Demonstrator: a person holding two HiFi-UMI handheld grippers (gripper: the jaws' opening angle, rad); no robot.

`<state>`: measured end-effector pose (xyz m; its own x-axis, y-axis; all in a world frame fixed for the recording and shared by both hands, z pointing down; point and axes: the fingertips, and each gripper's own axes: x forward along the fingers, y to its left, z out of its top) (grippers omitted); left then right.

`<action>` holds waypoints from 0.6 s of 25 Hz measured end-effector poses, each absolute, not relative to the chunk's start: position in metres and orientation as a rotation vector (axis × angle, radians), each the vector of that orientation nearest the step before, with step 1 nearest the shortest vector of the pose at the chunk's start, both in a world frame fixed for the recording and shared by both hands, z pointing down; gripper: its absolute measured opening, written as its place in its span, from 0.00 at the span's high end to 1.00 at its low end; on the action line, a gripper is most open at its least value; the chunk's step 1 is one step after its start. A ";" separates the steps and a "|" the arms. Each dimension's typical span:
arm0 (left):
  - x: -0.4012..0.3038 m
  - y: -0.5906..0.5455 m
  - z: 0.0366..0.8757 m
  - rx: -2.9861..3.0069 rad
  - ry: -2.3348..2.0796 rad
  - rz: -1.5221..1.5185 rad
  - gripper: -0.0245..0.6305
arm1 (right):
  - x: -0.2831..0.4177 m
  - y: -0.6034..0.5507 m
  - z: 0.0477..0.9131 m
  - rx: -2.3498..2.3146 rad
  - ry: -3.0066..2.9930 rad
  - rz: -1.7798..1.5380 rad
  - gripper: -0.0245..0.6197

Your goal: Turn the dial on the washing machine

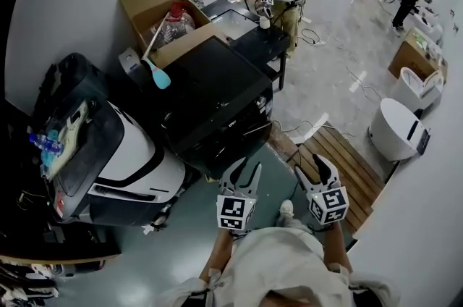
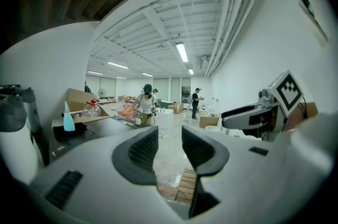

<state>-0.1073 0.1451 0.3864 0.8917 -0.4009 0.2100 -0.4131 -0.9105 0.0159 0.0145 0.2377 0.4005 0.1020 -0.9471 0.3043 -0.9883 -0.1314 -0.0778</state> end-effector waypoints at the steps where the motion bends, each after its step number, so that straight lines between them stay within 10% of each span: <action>1: -0.102 0.144 0.387 2.990 -0.657 0.317 0.74 | 0.020 0.235 0.401 2.212 -1.976 0.429 0.56; 15: -0.025 0.132 0.379 2.948 -0.849 0.348 0.74 | 0.113 0.215 0.401 2.103 -2.102 0.440 0.57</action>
